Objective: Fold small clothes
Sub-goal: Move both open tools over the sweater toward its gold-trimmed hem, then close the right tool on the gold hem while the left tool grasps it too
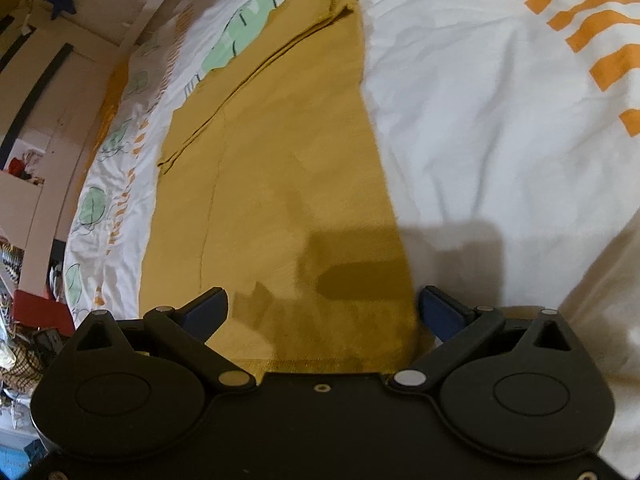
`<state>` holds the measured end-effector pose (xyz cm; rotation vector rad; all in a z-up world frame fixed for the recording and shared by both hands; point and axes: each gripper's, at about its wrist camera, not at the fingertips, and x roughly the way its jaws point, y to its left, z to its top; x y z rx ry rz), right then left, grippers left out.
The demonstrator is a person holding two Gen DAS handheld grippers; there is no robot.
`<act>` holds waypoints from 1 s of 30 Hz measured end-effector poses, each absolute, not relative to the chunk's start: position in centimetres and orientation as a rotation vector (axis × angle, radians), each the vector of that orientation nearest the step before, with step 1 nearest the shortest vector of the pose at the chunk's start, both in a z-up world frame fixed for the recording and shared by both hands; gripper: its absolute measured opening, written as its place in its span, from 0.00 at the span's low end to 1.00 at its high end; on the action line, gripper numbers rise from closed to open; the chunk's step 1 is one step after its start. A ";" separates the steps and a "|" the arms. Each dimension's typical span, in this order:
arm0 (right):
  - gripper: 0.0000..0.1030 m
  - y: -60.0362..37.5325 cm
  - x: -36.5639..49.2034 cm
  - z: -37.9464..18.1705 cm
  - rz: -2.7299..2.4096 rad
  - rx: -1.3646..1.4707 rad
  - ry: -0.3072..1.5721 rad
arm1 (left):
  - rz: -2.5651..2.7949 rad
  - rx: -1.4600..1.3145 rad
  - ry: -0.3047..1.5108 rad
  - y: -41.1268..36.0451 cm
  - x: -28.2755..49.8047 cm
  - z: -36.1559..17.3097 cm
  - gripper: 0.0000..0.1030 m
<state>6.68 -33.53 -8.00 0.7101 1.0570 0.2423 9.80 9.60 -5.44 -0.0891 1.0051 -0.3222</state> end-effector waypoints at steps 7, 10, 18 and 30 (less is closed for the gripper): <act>0.97 -33.1 6.5 -7.7 0.280 0.675 1.064 | -0.360 -0.125 1.031 10.1 9.2 -5.2 0.86; 0.93 -33.0 6.5 -7.7 0.297 0.673 1.060 | -0.361 -0.137 1.033 10.1 9.3 -5.3 0.85; 0.59 -33.5 6.0 -8.1 0.305 0.730 1.025 | -0.350 -0.141 1.044 10.1 9.4 -5.1 0.78; 0.16 -32.9 5.3 -7.3 0.253 0.659 1.037 | -0.314 -0.224 1.051 11.5 9.4 -4.9 0.43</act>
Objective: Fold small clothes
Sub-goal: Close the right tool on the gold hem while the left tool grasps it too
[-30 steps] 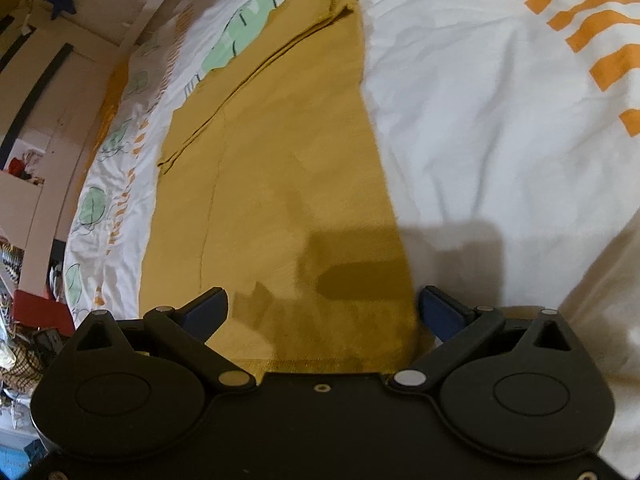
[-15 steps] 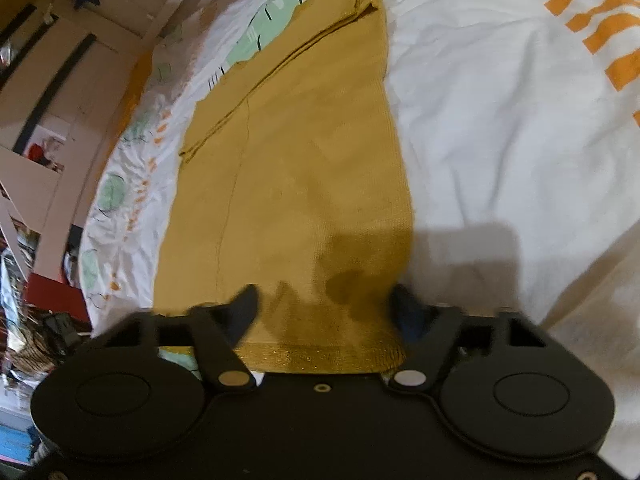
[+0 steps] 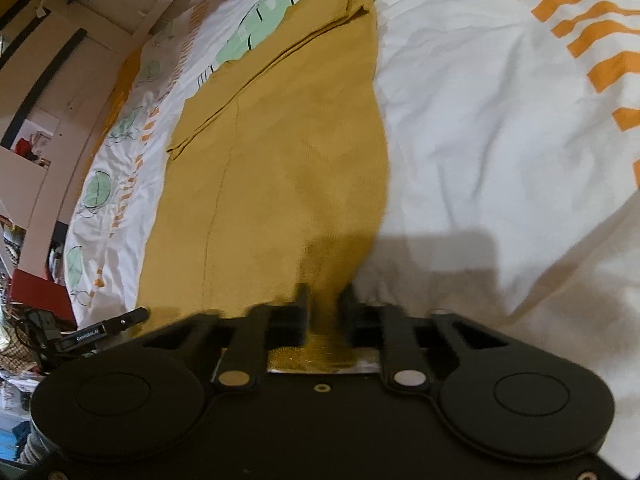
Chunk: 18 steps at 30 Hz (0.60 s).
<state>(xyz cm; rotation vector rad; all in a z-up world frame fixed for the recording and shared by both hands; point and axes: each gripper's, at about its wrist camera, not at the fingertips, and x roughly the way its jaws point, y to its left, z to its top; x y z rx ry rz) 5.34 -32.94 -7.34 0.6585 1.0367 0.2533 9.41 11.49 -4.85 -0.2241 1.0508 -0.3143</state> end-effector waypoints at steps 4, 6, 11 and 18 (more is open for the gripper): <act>0.15 -32.5 4.7 -6.7 0.235 0.630 0.997 | -0.317 -0.245 1.032 11.6 9.2 -4.8 0.12; 0.14 -32.5 4.5 -6.5 0.232 0.636 0.973 | -0.322 -0.240 1.011 11.6 9.0 -4.6 0.08; 0.14 -32.9 4.2 -6.0 0.229 0.696 0.902 | -0.335 -0.275 0.925 11.9 8.5 -3.3 0.07; 0.14 -33.3 4.1 -5.2 0.248 0.794 0.797 | -0.328 -0.347 0.853 12.8 8.7 -1.6 0.07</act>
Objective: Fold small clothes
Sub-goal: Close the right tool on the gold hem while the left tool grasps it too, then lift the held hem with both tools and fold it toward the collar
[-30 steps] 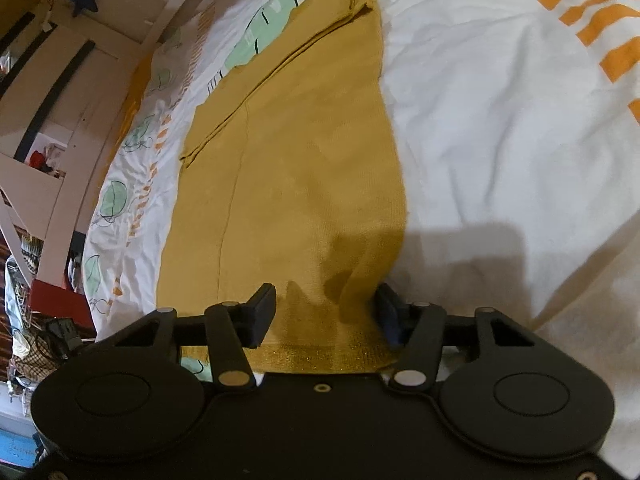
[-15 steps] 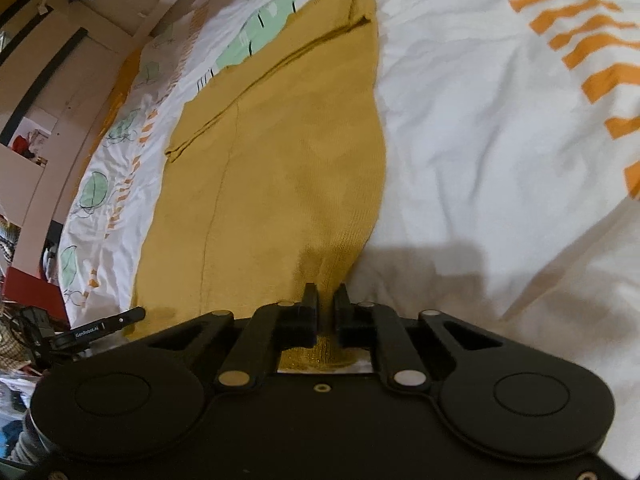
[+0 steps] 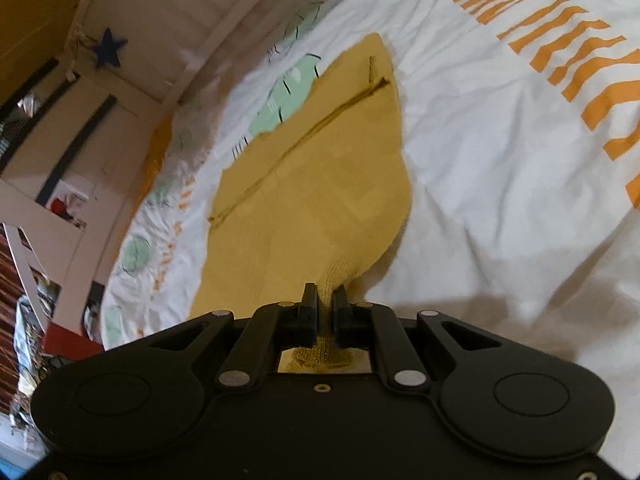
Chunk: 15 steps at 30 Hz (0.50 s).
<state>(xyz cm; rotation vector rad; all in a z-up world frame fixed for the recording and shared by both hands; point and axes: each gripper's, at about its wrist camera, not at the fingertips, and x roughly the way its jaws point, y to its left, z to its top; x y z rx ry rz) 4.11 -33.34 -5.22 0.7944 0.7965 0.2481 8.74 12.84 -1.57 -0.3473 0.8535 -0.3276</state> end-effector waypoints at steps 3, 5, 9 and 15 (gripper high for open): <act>0.14 -33.2 4.7 -4.7 0.258 0.833 0.755 | -0.330 -0.364 0.828 13.0 9.3 -0.8 0.07; 0.14 -33.1 5.3 -4.3 0.262 0.847 0.731 | -0.334 -0.373 0.806 13.1 9.7 -0.1 0.07; 0.14 -33.5 6.8 -3.3 0.268 0.893 0.675 | -0.347 -0.379 0.754 13.0 10.8 1.6 0.07; 0.14 -34.8 9.8 -2.0 0.261 0.936 0.588 | -0.371 -0.386 0.699 12.2 13.4 4.2 0.07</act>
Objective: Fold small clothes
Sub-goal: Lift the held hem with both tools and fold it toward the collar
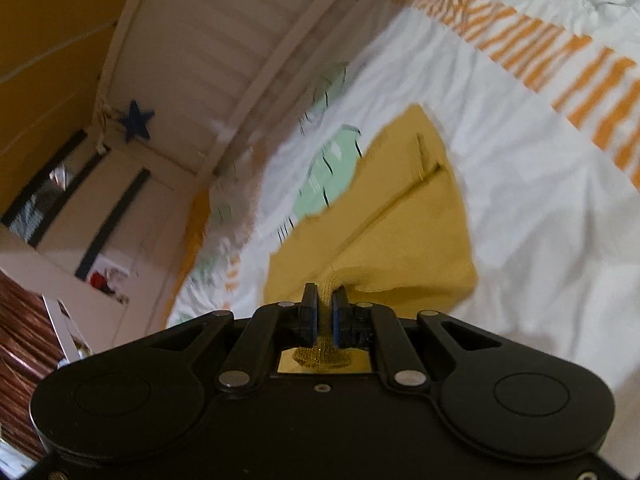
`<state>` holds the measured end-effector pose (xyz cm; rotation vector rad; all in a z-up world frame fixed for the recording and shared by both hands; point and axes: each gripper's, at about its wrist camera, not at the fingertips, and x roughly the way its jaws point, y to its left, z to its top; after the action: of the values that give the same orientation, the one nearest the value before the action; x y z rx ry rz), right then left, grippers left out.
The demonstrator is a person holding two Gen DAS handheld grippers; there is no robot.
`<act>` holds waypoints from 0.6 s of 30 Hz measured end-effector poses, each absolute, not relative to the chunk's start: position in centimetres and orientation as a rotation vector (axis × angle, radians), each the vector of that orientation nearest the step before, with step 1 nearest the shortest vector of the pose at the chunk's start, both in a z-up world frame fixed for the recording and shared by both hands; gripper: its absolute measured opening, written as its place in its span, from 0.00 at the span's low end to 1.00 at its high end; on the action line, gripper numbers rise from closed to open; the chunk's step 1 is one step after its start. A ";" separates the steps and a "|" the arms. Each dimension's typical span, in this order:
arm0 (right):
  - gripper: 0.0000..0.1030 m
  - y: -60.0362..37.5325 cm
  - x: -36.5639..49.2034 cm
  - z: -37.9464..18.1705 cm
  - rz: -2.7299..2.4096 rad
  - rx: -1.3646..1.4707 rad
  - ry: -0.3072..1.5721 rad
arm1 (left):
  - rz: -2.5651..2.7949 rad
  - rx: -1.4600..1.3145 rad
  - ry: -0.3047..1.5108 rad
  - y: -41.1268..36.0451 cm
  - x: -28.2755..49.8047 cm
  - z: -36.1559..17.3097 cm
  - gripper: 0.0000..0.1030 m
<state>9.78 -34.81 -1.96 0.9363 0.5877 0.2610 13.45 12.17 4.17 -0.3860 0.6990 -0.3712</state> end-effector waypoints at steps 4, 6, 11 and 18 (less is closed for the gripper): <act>0.14 -35.7 12.5 -1.3 0.253 0.949 0.550 | -0.380 -0.401 0.668 11.8 16.0 5.2 0.07; 0.14 -36.1 14.1 -1.1 0.253 0.955 0.534 | -0.374 -0.403 0.649 11.7 17.4 5.5 0.07; 0.14 -37.4 18.9 -1.3 0.236 0.974 0.503 | -0.344 -0.418 0.614 11.7 22.1 5.8 0.07; 0.14 -37.9 25.5 -4.0 0.201 0.976 0.537 | -0.280 -0.414 0.630 11.5 28.6 4.2 0.07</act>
<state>25.46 -37.95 -4.03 0.9761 0.5368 0.2009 28.60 11.47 4.15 -0.4139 0.6301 -0.2804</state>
